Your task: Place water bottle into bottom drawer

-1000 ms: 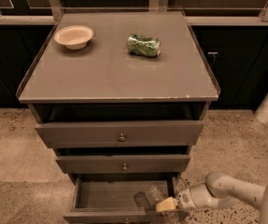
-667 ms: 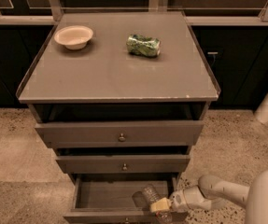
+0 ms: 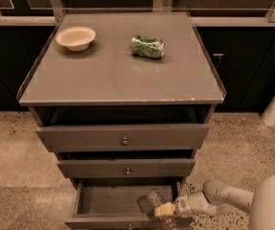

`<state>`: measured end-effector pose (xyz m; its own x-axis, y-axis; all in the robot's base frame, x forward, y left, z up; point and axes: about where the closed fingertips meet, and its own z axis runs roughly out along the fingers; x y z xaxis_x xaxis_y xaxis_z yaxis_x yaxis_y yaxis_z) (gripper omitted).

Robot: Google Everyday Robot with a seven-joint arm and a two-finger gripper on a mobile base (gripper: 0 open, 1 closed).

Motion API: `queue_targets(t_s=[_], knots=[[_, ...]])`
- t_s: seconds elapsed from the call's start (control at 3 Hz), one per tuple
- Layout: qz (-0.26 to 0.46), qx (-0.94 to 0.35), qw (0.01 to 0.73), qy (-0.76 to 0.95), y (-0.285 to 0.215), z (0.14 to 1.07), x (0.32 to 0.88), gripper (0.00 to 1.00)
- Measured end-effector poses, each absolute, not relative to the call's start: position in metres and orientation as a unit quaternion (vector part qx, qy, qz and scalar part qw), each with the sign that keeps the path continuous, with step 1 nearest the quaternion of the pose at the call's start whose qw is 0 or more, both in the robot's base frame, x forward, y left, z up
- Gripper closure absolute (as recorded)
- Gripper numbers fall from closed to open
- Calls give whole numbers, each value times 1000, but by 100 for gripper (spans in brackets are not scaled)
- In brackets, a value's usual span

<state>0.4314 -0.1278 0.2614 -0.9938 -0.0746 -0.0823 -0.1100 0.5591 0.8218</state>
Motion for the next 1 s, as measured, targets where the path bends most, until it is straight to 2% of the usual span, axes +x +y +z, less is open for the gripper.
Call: queue_targets(t_s=[1.0], knots=[[455,6,29,890,-135,219,488,100]])
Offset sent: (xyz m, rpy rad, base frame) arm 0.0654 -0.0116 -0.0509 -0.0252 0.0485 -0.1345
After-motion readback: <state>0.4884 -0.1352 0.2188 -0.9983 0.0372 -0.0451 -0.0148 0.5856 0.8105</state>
